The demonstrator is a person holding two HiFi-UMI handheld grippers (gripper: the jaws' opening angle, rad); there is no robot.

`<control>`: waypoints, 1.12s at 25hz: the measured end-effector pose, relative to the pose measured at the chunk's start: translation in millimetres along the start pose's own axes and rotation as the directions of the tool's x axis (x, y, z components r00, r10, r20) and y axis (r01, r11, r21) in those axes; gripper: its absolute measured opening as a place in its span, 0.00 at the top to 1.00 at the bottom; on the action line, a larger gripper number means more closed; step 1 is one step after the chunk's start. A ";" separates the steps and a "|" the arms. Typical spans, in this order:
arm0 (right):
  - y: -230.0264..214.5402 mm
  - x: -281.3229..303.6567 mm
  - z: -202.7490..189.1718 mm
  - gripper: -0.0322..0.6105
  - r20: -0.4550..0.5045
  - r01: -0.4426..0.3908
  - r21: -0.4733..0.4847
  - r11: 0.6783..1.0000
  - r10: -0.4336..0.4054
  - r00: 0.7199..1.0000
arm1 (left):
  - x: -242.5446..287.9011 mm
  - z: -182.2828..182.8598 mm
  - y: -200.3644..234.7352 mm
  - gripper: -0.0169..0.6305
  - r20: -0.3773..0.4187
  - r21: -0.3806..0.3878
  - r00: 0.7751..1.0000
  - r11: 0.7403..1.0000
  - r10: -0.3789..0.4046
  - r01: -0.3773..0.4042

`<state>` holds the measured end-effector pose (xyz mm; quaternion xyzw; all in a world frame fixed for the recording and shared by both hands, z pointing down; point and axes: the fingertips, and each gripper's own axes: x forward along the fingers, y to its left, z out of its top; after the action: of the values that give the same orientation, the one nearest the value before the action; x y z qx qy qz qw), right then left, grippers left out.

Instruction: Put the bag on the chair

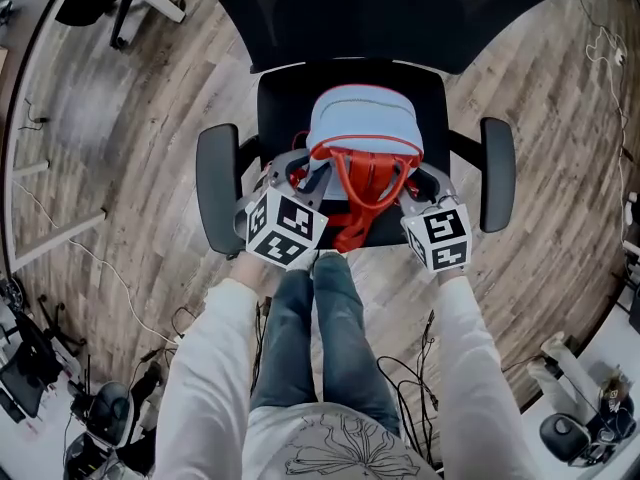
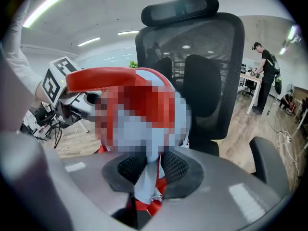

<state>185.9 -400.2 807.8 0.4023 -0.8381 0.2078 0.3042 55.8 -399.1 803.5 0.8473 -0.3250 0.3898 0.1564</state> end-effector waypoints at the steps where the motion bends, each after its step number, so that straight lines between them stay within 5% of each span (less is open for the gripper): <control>1: 0.4 -0.4 -1.1 0.80 0.004 -0.001 0.004 1.000 0.001 1.000 | 0.1 -0.9 -1.1 0.82 0.001 -0.008 1.000 1.000 -0.002 0.002; 20: 20.3 -40.0 -20.8 0.66 0.023 0.030 0.067 0.997 -0.032 0.999 | -39.4 -21.6 -21.6 0.70 0.016 -0.136 1.000 0.991 0.019 -0.017; 28: 26.1 -80.2 -32.0 0.66 -0.008 0.125 0.105 0.987 -0.125 0.992 | -77.8 -24.1 -21.8 0.70 0.030 -0.190 0.999 0.981 0.043 -0.037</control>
<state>215.3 -321.9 774.2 0.4693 -0.7989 0.2324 0.2958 19.3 -337.2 759.5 0.8285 -0.3802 0.3456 0.2227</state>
